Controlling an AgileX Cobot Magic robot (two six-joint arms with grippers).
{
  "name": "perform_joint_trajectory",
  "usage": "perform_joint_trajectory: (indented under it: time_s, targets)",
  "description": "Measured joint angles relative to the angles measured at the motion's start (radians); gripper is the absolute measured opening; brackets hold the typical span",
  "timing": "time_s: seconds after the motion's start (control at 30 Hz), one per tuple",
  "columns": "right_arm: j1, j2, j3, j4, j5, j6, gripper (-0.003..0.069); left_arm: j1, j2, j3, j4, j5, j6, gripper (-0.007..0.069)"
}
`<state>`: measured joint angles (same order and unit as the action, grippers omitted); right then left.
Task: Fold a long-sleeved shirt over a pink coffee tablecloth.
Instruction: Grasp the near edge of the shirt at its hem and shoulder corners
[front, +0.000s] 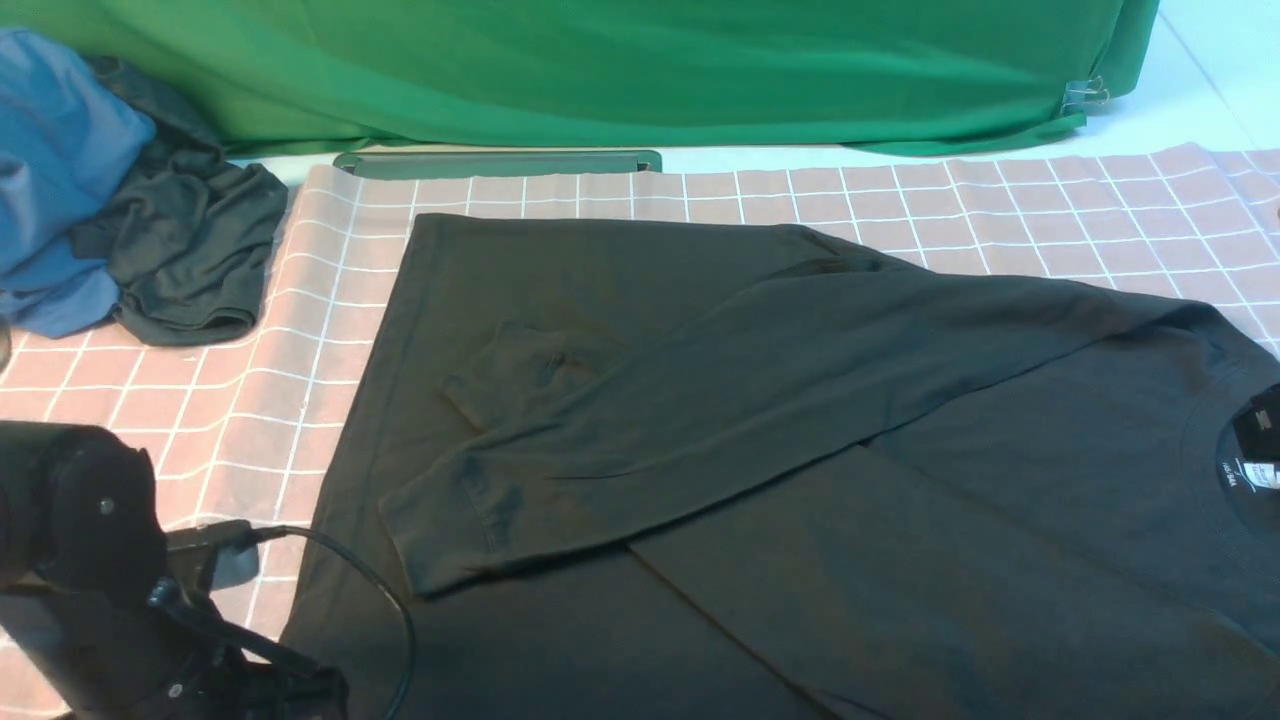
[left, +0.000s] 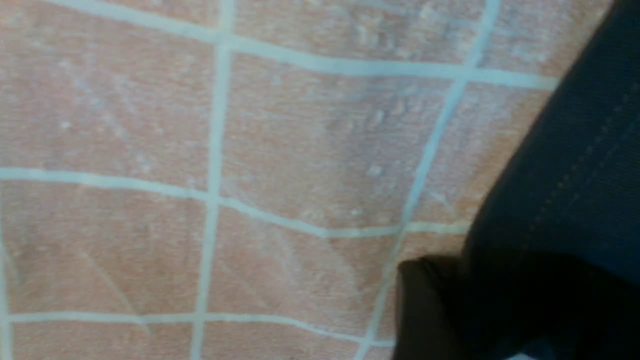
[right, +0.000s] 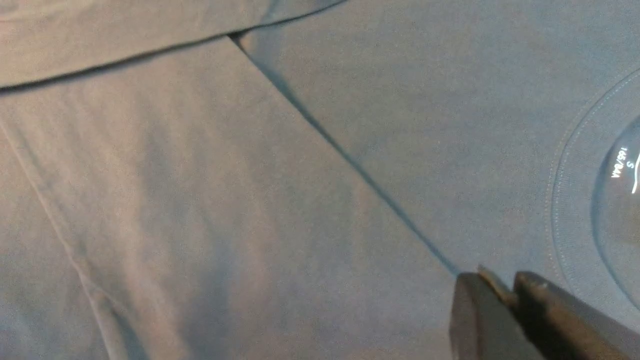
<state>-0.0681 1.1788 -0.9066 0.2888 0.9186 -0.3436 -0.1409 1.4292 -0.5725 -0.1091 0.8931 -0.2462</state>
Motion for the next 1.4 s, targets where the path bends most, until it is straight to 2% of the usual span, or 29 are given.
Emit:
perform_joint_trajectory:
  time_s: [0.1,0.13,0.17,0.3,0.43,0.57,0.63,0.7,0.77,0.8,0.83,0.9,0.93,1.0,1.17,1.23,1.3,1.33,1.37,1.4]
  targets:
    - [0.0,0.0,0.0,0.0,0.008,0.0,0.0126,0.0,0.0,0.0,-0.037,-0.001,0.048,0.0153]
    - [0.0,0.0,0.0,0.0,0.019,0.001,0.0127,0.0,-0.001,-0.001,-0.046,0.002,0.06,0.0079]
    - [0.0,0.0,0.0,0.0,0.035,0.0,0.0128,0.0,-0.001,-0.004,-0.048,0.011,0.067,0.005]
    - [0.0,0.0,0.0,0.0,0.118,-0.002,0.0129,0.0,-0.021,-0.023,-0.034,0.053,0.065,0.0029]
    - [0.004,-0.005,0.05,-0.002,0.182,-0.006,0.0118,0.0,-0.108,-0.033,0.007,0.071,0.012,0.0029]
    - [0.051,-0.006,0.186,-0.052,0.15,0.014,0.0085,0.0,-0.21,-0.037,0.02,0.095,-0.017,0.0029]
    - [0.086,-0.006,0.278,-0.124,0.087,0.086,0.009,0.0,-0.261,-0.037,0.023,0.099,-0.024,0.0029]
    - [0.098,-0.006,0.342,-0.208,0.031,0.213,0.0123,0.0,-0.296,-0.037,0.023,0.101,-0.027,0.0029]
    - [0.101,0.0,0.379,-0.347,-0.009,0.39,0.0196,0.0,-0.327,-0.037,0.023,0.102,-0.027,0.0029]
    - [0.101,0.003,0.381,-0.358,-0.011,0.402,0.0213,0.0,-0.329,-0.037,0.023,0.102,-0.027,0.0029]
    - [0.101,0.012,0.385,-0.415,-0.032,0.47,0.0285,0.0,-0.341,-0.037,0.023,0.107,-0.028,0.003]
    - [0.101,0.032,0.385,-0.419,-0.055,0.498,0.0361,0.0,-0.347,-0.037,0.023,0.108,-0.028,0.003]
    - [0.101,0.032,0.385,-0.418,-0.058,0.501,0.0367,0.0,-0.347,-0.037,0.023,0.108,-0.028,0.003]
    - [0.103,0.074,0.385,-0.398,-0.103,0.509,0.0428,0.0,-0.347,-0.037,0.023,0.108,-0.028,0.003]
    - [0.103,0.205,0.385,-0.36,-0.197,0.521,0.0464,0.0,-0.347,-0.037,0.023,0.104,-0.028,0.003]
    - [0.103,0.242,0.379,-0.353,-0.206,0.521,0.0462,0.0,-0.347,-0.037,0.023,0.104,-0.028,0.003]
    - [0.103,0.258,0.374,-0.333,-0.203,0.503,0.0414,0.0,-0.347,-0.037,0.02,0.103,-0.028,0.003]
    - [0.103,0.262,0.371,-0.316,-0.203,0.482,0.0349,0.0,-0.347,-0.037,0.014,0.099,-0.028,0.003]
    - [0.103,0.262,0.371,-0.314,-0.203,0.478,0.0314,0.0,-0.347,-0.037,0.012,0.097,-0.028,0.003]
    - [0.104,0.262,0.371,-0.289,-0.207,0.462,0.0183,0.0,-0.347,-0.038,-0.003,0.093,-0.028,0.003]
